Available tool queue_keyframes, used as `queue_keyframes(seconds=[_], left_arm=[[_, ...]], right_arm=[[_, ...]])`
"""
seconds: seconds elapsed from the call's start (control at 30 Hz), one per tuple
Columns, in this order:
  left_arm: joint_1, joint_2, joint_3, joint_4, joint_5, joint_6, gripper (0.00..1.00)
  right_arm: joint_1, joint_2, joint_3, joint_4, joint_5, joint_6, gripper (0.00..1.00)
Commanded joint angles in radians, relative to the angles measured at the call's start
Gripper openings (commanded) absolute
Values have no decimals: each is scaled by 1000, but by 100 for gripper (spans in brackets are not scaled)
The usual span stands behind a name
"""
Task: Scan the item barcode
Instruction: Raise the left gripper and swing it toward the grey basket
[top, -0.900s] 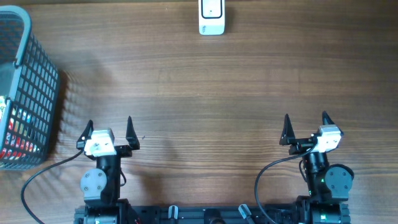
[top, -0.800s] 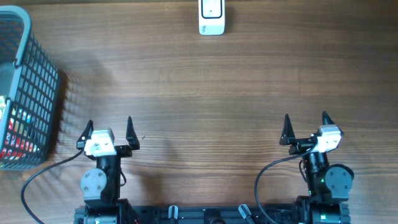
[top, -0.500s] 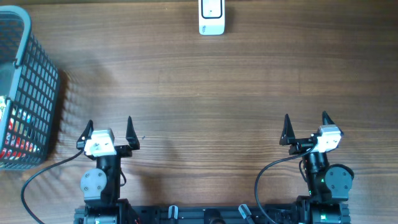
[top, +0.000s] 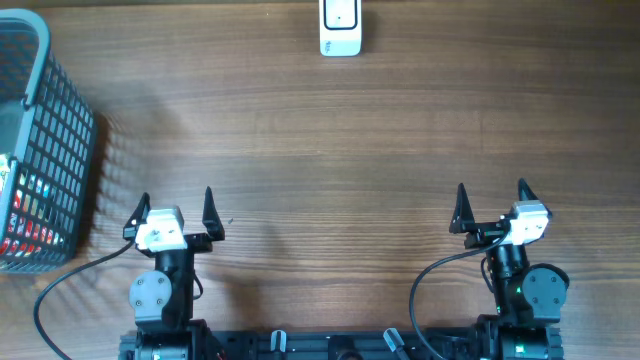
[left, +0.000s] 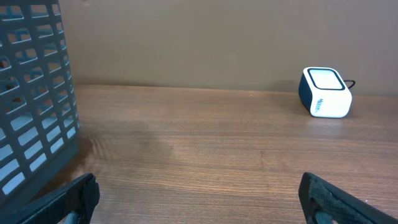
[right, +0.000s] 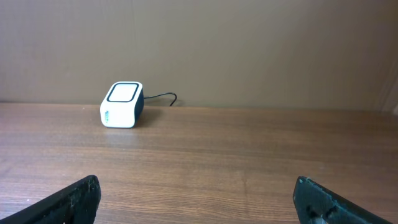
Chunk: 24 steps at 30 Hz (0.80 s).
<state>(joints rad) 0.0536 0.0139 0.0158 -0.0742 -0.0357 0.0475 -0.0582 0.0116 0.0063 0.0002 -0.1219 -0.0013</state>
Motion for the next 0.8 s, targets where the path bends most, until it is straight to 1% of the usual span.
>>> queue_keyframes(seconds=[0.0,0.77], left_arm=[[0,-11,-10,3,8,4,100],[0,-11,-10,3,8,4,100]], right_arm=[[-7,-2,-1,5,17,8,100],[-7,-2,-1,5,17,8,100]])
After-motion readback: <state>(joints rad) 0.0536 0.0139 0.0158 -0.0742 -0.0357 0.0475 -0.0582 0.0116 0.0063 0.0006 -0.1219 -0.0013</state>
